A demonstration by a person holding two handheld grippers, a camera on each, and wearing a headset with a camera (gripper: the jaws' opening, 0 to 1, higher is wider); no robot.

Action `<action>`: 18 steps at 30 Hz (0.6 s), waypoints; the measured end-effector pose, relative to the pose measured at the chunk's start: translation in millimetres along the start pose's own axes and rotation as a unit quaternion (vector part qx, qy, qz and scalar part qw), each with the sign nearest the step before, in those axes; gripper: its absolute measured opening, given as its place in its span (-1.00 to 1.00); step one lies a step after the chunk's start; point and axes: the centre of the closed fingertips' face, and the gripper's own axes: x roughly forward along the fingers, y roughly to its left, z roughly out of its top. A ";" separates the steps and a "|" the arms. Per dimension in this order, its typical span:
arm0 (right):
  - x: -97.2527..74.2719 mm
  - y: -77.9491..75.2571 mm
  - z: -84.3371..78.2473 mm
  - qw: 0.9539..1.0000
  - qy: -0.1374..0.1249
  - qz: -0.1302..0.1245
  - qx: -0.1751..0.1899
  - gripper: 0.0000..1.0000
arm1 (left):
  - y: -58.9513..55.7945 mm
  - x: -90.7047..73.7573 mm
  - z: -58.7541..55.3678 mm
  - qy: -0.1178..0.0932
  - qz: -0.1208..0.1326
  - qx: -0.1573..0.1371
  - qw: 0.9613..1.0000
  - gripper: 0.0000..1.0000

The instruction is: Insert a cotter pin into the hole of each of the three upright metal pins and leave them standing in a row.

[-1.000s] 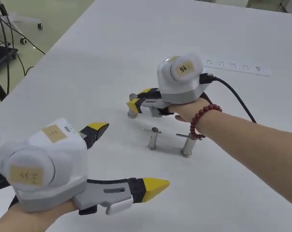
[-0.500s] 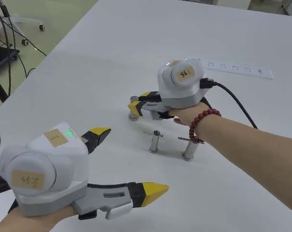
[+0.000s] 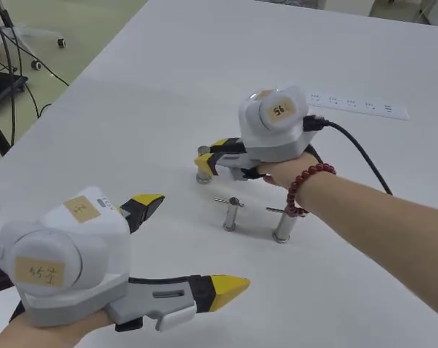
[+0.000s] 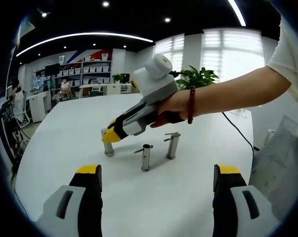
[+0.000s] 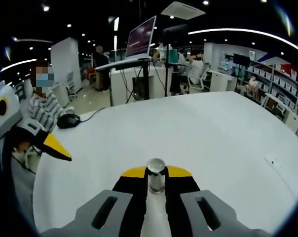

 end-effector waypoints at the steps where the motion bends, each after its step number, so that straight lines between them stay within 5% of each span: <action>1: -2.8 -1.6 -0.1 1.000 0.002 0.000 -0.004 -0.76 | -0.1 0.1 0.3 0.000 0.000 0.001 1.000 0.87; 18: -60.2 -32.6 -35.4 1.000 0.027 -0.010 0.003 -0.76 | -7.5 1.6 9.0 -0.005 -0.004 0.014 1.000 0.86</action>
